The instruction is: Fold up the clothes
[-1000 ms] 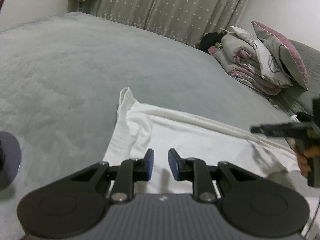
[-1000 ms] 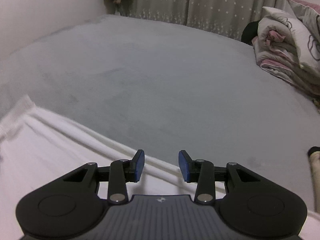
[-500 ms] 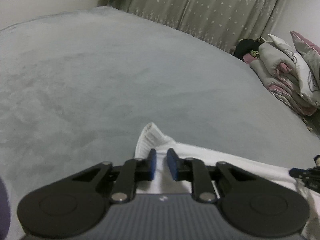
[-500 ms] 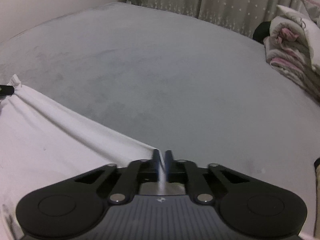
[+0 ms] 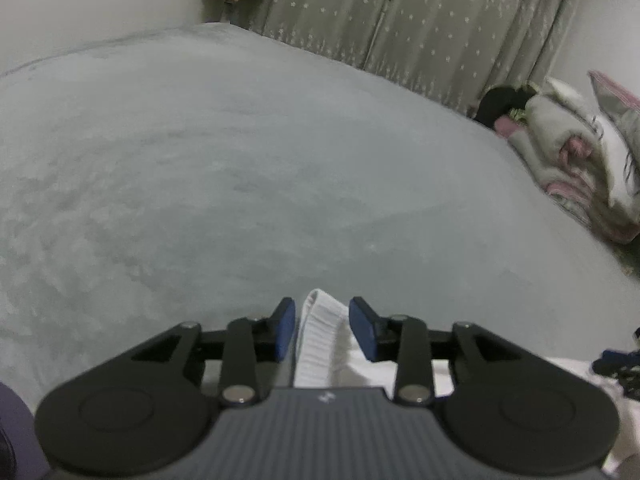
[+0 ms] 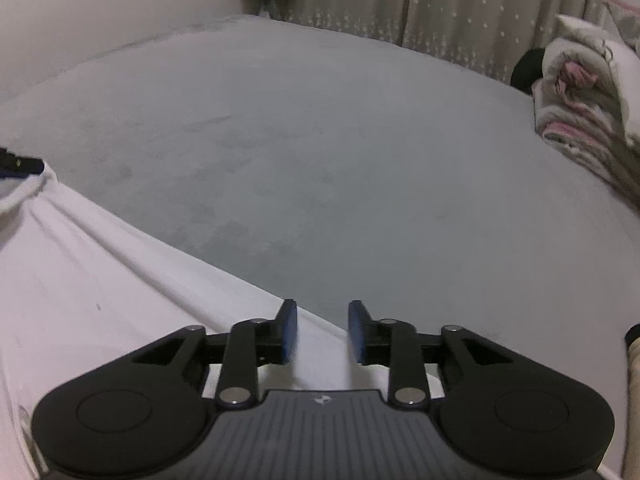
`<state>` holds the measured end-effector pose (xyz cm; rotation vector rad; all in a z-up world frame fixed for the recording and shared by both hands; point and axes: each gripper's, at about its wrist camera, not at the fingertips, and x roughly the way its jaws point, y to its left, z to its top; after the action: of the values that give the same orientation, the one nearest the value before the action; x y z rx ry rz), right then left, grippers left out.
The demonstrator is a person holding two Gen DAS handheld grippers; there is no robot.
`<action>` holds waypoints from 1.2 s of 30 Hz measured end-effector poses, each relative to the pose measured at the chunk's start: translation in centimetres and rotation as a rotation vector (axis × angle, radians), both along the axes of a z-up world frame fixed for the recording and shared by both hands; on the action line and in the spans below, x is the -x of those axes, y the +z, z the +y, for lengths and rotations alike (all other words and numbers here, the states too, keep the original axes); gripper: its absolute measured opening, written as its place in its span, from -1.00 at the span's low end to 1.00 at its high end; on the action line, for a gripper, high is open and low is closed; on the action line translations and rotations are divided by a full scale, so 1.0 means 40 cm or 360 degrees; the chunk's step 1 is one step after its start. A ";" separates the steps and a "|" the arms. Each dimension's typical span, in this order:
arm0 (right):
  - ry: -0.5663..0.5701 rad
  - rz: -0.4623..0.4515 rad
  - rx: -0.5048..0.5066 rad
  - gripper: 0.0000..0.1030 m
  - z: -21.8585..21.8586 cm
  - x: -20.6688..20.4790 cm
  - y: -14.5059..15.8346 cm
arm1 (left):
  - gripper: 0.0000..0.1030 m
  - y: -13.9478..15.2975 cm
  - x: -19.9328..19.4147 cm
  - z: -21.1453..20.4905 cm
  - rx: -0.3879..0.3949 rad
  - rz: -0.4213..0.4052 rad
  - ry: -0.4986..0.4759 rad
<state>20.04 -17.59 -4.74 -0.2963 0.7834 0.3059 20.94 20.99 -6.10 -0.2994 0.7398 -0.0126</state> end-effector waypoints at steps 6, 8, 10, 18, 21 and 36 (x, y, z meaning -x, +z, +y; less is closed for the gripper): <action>0.0033 0.0065 0.0038 -0.57 0.020 -0.015 -0.027 | -0.61 -0.023 -0.025 -0.026 -0.0133 0.0043 -0.0015; 0.0067 0.0064 0.0054 -0.96 0.034 -0.013 -0.025 | -0.79 -0.020 -0.018 -0.031 -0.0145 0.0020 -0.0023; 0.0067 0.0002 0.0115 -0.97 0.051 0.006 -0.010 | -0.83 -0.004 -0.001 -0.035 -0.0126 -0.0018 -0.0028; 0.0004 -0.0151 0.0131 -0.97 0.029 0.085 0.086 | -0.84 0.078 0.083 -0.059 -0.0146 -0.0174 -0.0077; -0.0013 -0.0145 0.0112 -0.96 0.029 0.099 0.103 | -0.84 0.100 0.107 -0.066 -0.0155 -0.0195 -0.0089; 0.0028 0.0043 0.0063 -0.42 0.113 0.000 0.019 | -0.84 0.047 0.051 -0.041 -0.0156 -0.0135 -0.0067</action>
<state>20.03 -13.08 -4.00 -0.3369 0.8143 0.3119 18.88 19.37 -4.22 -0.1887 0.6600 -0.0287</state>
